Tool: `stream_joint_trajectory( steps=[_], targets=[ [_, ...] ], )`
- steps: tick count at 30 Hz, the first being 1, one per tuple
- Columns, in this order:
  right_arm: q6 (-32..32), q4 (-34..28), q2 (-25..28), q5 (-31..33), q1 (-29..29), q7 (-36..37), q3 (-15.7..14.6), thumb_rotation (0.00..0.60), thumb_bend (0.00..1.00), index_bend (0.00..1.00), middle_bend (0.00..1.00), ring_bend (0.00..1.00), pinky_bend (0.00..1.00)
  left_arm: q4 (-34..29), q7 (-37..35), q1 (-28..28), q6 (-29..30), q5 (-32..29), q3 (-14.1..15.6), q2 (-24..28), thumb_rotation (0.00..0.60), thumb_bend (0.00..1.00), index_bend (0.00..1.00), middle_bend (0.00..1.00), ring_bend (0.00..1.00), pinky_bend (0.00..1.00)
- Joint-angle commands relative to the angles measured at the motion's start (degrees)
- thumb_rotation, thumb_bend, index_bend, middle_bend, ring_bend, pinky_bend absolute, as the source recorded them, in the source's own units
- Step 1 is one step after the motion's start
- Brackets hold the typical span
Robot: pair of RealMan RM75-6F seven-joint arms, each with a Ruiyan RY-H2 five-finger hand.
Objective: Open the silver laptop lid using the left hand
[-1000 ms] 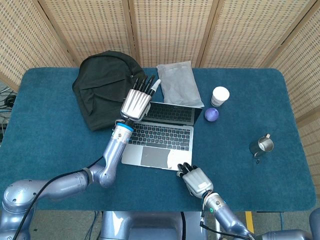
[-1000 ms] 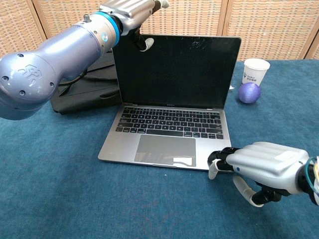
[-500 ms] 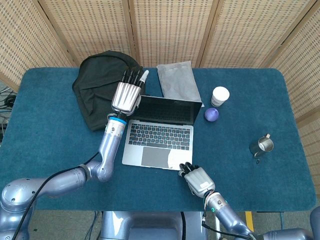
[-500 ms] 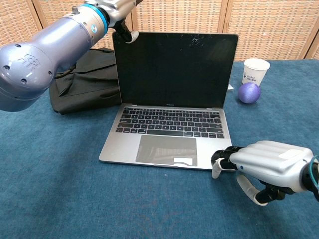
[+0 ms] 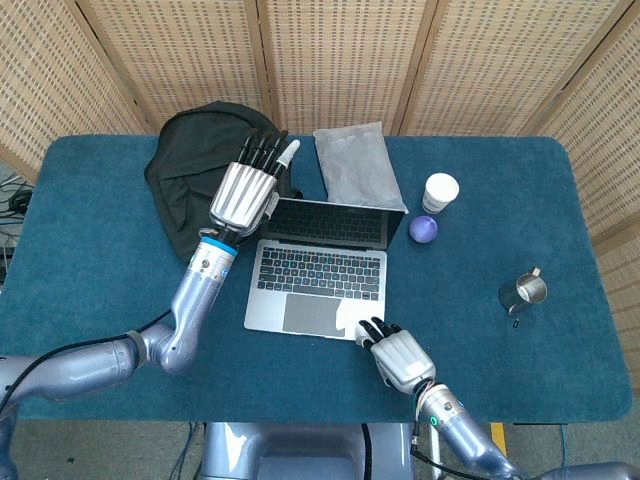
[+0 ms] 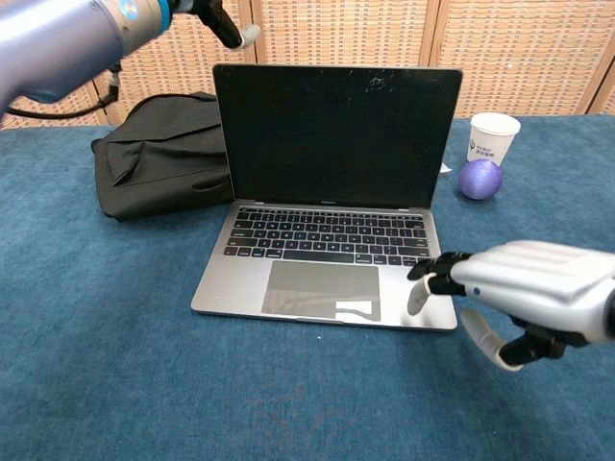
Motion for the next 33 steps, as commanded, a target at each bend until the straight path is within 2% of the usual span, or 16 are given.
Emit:
stream_joint_trajectory(
  steps=[1,3,6,9,12,14,16,17,20,25,29,33],
  targets=[
    [1.8,-2.4,3.4,-3.7,-0.9,2.4,0.2,0.6,0.88,0.21,0.08,0.05,0.23,-5.5,-1.2,2.3,1.6,2.1,1.0,4.5,0.6,0.44,0.0,0.0,0.0,0.0],
    [3.0,-3.1,5.8,-6.1,-1.7,4.0,0.1,0.6,0.88,0.21,0.07,0.05,0.23,-8.2,-1.9,3.4,2.6,2.6,1.1,6.6,0.6,0.4,0.0,0.0,0.0,0.0],
    [5.9,-2.9,9.1,-9.6,-3.3,6.8,0.3,0.6,0.85,0.21,0.08,0.05,0.23,-11.9,-3.3,5.8,4.8,3.5,1.3,9.8,0.6,0.26,0.0,0.0,0.0,0.0],
    [10.5,-0.7,13.6,-14.0,-6.5,14.0,0.6,0.6,0.72,0.2,0.07,0.04,0.2,-16.8,-7.3,10.6,7.7,3.8,2.2,14.2,0.6,0.12,0.0,0.0,0.0,0.0],
    [14.3,3.4,16.8,-17.5,-9.7,23.0,0.6,0.6,0.51,0.18,0.06,0.01,0.15,-20.2,-12.2,16.2,10.4,3.1,3.9,17.8,0.6,0.05,0.0,0.0,0.0,0.0],
    [17.8,7.2,18.1,-19.0,-12.3,28.7,1.0,0.6,0.27,0.16,0.04,0.0,0.11,-22.7,-16.2,20.4,12.3,2.7,5.7,20.0,0.6,0.01,0.0,0.0,0.0,0.0],
    [21.2,11.0,18.3,-19.7,-14.7,34.1,1.5,0.6,0.08,0.13,0.01,0.0,0.07,-24.7,-20.1,24.6,14.3,3.9,8.0,22.1,0.6,0.0,0.0,0.0,0.0,0.0],
    [22.3,12.5,18.2,-19.8,-15.6,36.1,1.7,0.6,0.02,0.11,0.0,0.0,0.04,-25.3,-21.6,26.4,15.2,4.7,9.3,22.8,0.6,0.0,0.0,0.0,0.0,0.0],
    [26.2,17.2,17.6,-19.8,-19.1,42.9,2.4,0.6,0.0,0.06,0.0,0.0,0.0,-26.8,-27.0,33.6,19.1,8.1,14.9,24.9,0.6,0.0,0.0,0.0,0.0,0.0],
    [30.4,19.7,17.0,-22.5,-23.2,48.9,1.5,0.6,0.0,0.03,0.0,0.0,0.0,-27.2,-30.2,42.2,26.0,12.0,21.2,25.5,0.6,0.0,0.0,0.0,0.0,0.0],
    [34.1,19.3,16.6,-29.6,-25.8,46.0,-1.1,0.6,0.0,0.03,0.0,0.0,0.0,-25.8,-28.4,47.8,33.0,17.8,25.0,22.9,0.6,0.0,0.0,0.0,0.0,0.0],
    [35.4,18.4,14.4,-33.1,-27.2,40.5,-1.8,0.6,0.0,0.03,0.0,0.0,0.0,-24.5,-28.1,50.7,35.5,20.5,26.4,20.9,0.6,0.0,0.0,0.0,0.0,0.0]
  ],
)
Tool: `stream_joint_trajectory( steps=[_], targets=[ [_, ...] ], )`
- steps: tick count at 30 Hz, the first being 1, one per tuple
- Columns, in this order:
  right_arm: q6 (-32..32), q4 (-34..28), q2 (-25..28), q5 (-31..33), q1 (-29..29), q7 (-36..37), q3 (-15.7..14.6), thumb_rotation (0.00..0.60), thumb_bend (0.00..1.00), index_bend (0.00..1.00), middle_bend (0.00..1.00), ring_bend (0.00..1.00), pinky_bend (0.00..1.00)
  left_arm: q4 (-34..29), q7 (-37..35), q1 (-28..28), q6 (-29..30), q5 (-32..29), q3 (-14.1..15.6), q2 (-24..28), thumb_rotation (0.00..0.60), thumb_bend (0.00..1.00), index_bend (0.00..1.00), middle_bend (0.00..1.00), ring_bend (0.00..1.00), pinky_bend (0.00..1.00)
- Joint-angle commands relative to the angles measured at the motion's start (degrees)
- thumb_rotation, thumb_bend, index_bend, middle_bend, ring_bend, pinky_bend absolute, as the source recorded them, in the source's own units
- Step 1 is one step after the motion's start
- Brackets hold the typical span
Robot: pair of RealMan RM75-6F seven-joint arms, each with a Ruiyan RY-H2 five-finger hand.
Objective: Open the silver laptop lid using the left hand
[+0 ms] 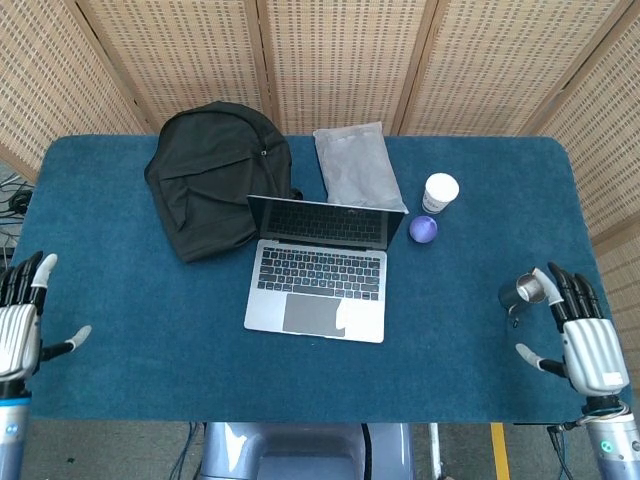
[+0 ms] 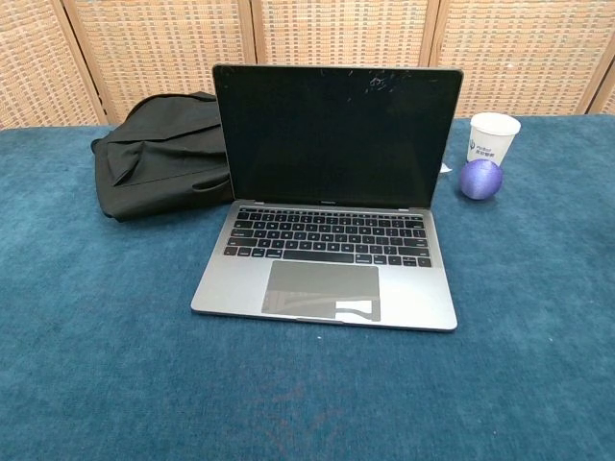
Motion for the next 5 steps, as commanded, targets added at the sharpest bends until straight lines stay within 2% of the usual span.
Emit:
stream_joint_trajectory(
  steps=[1,5],
  targets=[
    [1.9,-0.4,-2.6,-3.9,-2.1,-5.7,-1.1,0.6,0.0,0.03,0.0,0.0,0.0,1.6,-0.3,2.5,1.6,2.8,2.1,-1.6,0.6,0.0,0.0,0.0,0.0,0.0],
    [0.4,1.1,-4.7,-4.1,-2.3,-9.7,-0.4,0.6,0.0,0.03,0.0,0.0,0.0,3.9,-1.9,3.2,1.1,5.1,2.1,-1.7,0.6,0.0,0.0,0.0,0.0,0.0]
  ],
)
